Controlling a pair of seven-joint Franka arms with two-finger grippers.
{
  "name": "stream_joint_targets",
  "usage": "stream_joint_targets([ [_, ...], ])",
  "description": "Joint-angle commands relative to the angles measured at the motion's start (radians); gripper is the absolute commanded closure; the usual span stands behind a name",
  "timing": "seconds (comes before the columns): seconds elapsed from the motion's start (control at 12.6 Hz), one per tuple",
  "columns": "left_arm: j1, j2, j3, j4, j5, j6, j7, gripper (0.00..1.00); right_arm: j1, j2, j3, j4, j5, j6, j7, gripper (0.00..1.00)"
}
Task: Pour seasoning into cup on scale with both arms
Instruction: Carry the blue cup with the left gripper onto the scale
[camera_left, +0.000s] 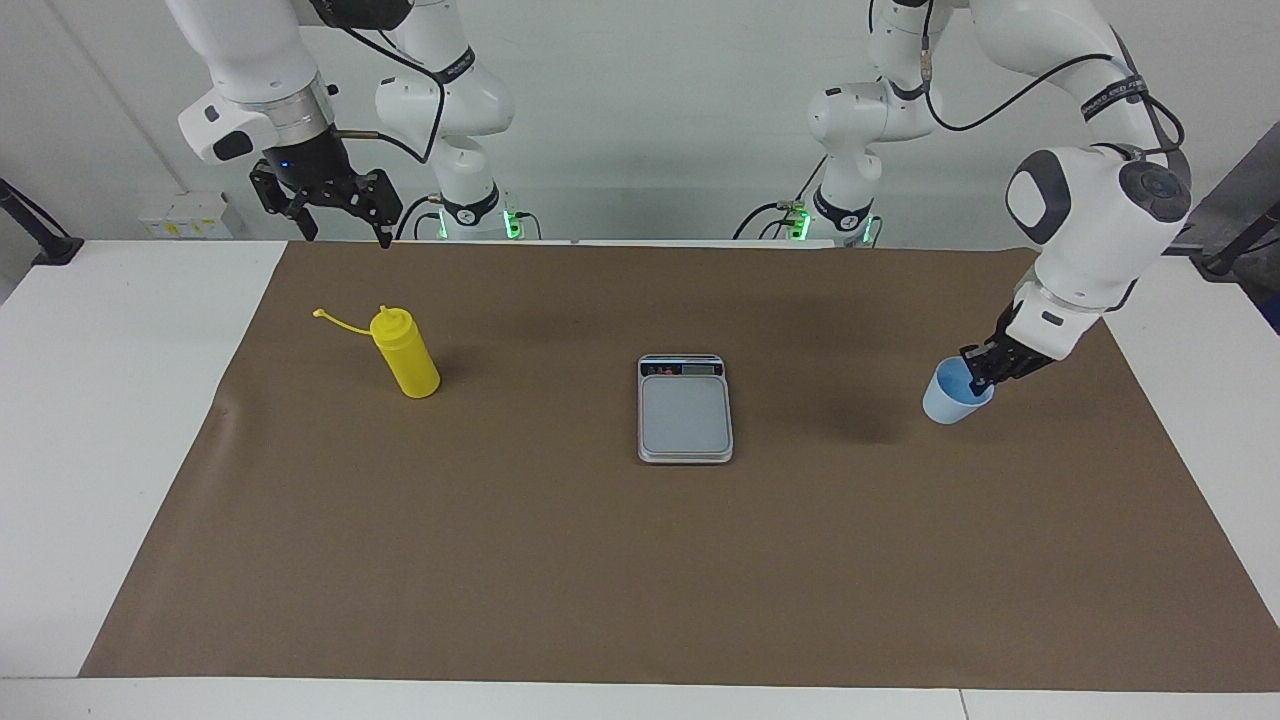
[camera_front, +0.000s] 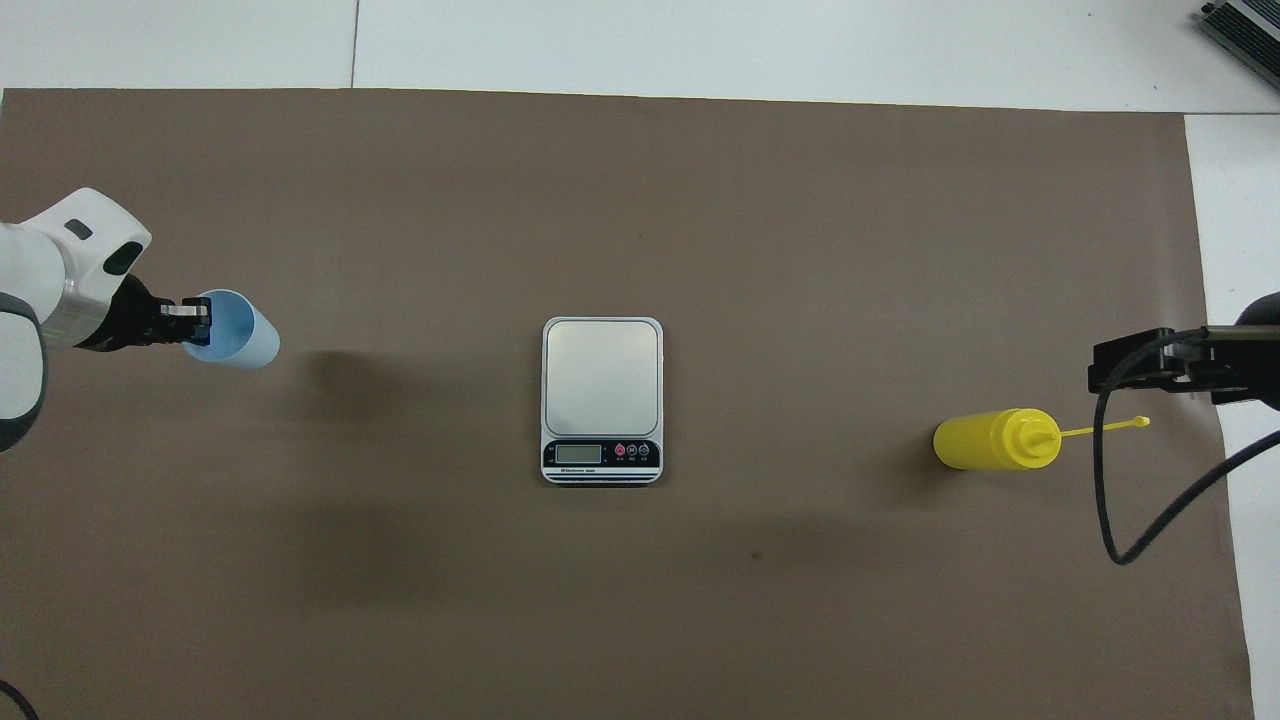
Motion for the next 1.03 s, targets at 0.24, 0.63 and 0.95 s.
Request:
stream_joint_targets([
  [0.24, -0.216, -0.006, -0.034, 0.070, -0.007, -0.048, -0.327, 1.00, -0.015, -0.025, 0.006, -0.028, 0.009, -0.001, 0.002, 0.00],
  [0.63, -0.431, 0.017, -0.035, 0.002, -0.007, 0.088, -0.531, 1.00, -0.015, -0.025, 0.006, -0.030, 0.009, 0.004, 0.000, 0.00],
  [0.95, -0.486, 0.078, -0.035, -0.028, -0.004, 0.203, -0.585, 1.00, -0.015, -0.025, 0.006, -0.030, 0.009, 0.004, 0.000, 0.00],
])
